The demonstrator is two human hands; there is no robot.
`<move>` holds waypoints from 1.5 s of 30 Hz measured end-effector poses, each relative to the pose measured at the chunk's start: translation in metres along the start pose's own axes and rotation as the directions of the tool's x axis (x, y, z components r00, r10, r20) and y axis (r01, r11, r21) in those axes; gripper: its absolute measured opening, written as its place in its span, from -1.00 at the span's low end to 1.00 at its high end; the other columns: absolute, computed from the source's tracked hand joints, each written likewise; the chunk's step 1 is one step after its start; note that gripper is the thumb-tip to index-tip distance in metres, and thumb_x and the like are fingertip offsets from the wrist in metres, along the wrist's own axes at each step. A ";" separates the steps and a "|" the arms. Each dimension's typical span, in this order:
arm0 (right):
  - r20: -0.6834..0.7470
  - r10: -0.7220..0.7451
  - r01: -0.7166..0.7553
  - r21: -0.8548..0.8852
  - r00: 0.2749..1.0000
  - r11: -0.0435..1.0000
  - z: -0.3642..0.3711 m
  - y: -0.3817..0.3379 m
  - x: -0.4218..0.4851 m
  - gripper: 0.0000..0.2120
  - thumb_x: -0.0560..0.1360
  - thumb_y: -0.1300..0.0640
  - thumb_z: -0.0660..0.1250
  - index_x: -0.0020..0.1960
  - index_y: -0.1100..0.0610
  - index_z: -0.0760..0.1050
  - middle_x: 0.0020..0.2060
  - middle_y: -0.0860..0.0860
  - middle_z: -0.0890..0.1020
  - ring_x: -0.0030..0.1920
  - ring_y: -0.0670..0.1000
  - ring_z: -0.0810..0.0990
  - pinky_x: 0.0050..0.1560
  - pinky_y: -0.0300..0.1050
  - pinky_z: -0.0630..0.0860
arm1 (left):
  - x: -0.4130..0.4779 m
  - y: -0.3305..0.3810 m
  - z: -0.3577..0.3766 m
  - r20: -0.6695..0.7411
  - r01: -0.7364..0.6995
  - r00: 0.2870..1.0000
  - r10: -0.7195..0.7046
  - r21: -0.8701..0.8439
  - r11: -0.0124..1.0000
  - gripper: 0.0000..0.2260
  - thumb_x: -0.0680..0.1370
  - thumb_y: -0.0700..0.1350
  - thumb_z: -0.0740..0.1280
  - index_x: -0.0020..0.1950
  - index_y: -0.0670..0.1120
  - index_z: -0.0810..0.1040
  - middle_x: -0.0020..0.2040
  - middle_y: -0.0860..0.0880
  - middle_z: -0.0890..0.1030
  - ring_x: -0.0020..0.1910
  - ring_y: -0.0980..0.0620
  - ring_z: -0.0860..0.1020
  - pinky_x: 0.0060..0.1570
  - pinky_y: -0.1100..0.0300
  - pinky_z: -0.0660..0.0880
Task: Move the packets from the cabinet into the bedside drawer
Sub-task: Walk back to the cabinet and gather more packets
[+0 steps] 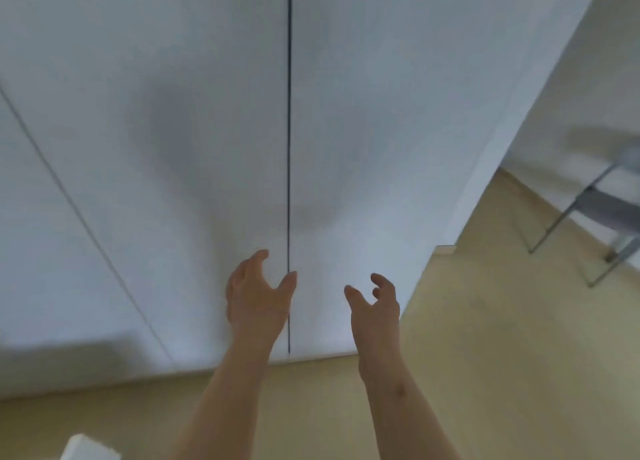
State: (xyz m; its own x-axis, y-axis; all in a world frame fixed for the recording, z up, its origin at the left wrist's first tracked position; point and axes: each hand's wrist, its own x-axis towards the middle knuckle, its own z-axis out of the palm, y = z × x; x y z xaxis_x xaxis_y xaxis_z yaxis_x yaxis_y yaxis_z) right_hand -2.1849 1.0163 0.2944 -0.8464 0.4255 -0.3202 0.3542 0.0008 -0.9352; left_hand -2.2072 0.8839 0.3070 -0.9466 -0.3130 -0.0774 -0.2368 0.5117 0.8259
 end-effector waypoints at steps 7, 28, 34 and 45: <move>-0.418 -0.040 0.139 0.210 0.907 0.968 -0.237 -0.026 0.010 -0.54 0.52 0.05 0.30 0.39 -0.04 0.27 0.32 -0.02 0.34 0.29 0.00 0.36 0.17 -0.11 0.28 | -0.100 0.158 0.154 0.220 -0.160 0.945 0.241 -0.333 0.929 -0.54 0.54 -0.03 0.32 0.42 0.07 0.29 0.45 0.04 0.26 0.38 0.05 0.30 0.17 0.18 0.28; -0.976 0.154 0.516 0.214 0.156 0.830 -0.759 0.001 0.012 -0.57 0.52 0.06 0.32 0.34 -0.12 0.31 0.25 -0.11 0.37 0.20 -0.03 0.40 0.10 -0.09 0.30 | -0.418 0.481 0.568 0.606 -0.261 0.318 0.729 -0.683 0.682 -0.52 0.53 -0.08 0.33 0.43 0.01 0.30 0.43 0.04 0.29 0.41 0.04 0.28 0.37 0.13 0.24; -0.958 0.285 0.522 0.229 -0.027 0.822 -0.890 0.021 0.010 -0.55 0.51 0.07 0.33 0.36 -0.10 0.30 0.28 -0.07 0.37 0.24 0.00 0.40 0.09 -0.08 0.31 | -0.536 0.550 0.676 0.717 -0.182 0.011 0.697 -0.684 0.706 -0.60 0.54 -0.07 0.33 0.36 0.05 0.35 0.26 0.08 0.44 0.32 0.06 0.39 0.20 0.14 0.32; -0.927 0.284 0.486 0.136 -0.246 0.863 -1.148 0.090 -0.077 -0.54 0.51 0.08 0.33 0.36 -0.10 0.28 0.21 -0.12 0.33 0.16 -0.04 0.35 0.07 -0.11 0.24 | -0.814 0.596 0.808 0.731 -0.089 -0.300 0.613 -0.661 0.745 -0.67 0.55 -0.07 0.30 0.31 0.06 0.38 0.15 0.15 0.47 0.17 0.11 0.44 0.07 0.17 0.32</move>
State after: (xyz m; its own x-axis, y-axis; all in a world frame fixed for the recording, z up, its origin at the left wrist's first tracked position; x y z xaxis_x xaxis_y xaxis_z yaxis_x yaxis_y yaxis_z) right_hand -1.6312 2.0230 0.4085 0.6773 0.7342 -0.0471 -0.1600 0.0845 -0.9835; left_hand -1.7546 2.0904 0.4106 -0.0206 0.9924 0.1214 0.0530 -0.1201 0.9913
